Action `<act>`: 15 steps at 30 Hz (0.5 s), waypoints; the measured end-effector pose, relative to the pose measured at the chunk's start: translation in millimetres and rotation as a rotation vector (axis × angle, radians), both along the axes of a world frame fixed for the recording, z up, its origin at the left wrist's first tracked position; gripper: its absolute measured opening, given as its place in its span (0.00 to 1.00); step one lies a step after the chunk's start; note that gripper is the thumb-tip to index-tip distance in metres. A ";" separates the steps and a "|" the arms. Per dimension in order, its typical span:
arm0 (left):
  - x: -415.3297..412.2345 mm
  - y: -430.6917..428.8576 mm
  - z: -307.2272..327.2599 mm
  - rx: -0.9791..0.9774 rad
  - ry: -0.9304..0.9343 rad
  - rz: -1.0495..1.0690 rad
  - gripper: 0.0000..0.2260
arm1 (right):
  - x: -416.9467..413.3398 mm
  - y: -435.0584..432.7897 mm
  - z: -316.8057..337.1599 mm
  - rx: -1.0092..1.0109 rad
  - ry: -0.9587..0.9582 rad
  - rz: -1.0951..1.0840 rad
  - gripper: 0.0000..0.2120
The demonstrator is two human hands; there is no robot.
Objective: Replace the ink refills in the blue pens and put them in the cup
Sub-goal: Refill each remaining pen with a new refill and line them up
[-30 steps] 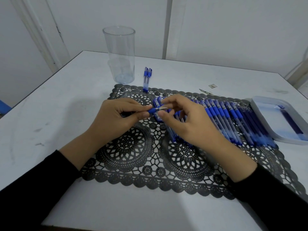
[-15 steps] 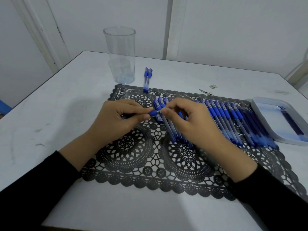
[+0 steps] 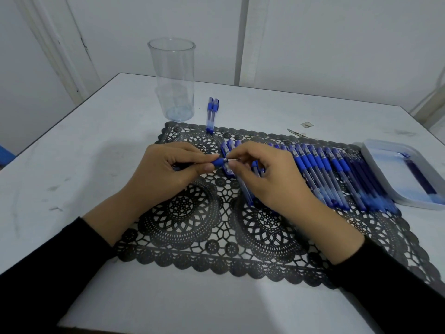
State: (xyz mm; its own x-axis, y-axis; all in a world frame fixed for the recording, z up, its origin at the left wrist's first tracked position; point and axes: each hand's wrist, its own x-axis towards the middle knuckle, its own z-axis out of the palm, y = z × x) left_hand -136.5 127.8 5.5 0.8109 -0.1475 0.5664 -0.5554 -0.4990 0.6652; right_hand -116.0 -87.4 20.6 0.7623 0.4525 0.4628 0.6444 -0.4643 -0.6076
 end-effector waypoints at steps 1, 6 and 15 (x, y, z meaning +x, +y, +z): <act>0.0 0.3 0.0 0.002 -0.001 -0.001 0.14 | 0.1 0.6 0.3 -0.009 0.010 -0.014 0.06; 0.0 0.7 0.6 -0.002 0.007 0.006 0.14 | -1.6 0.9 -0.5 0.087 0.074 0.006 0.06; 0.4 1.8 0.4 -0.010 0.015 0.010 0.15 | 1.8 0.4 -1.2 0.154 0.143 0.013 0.04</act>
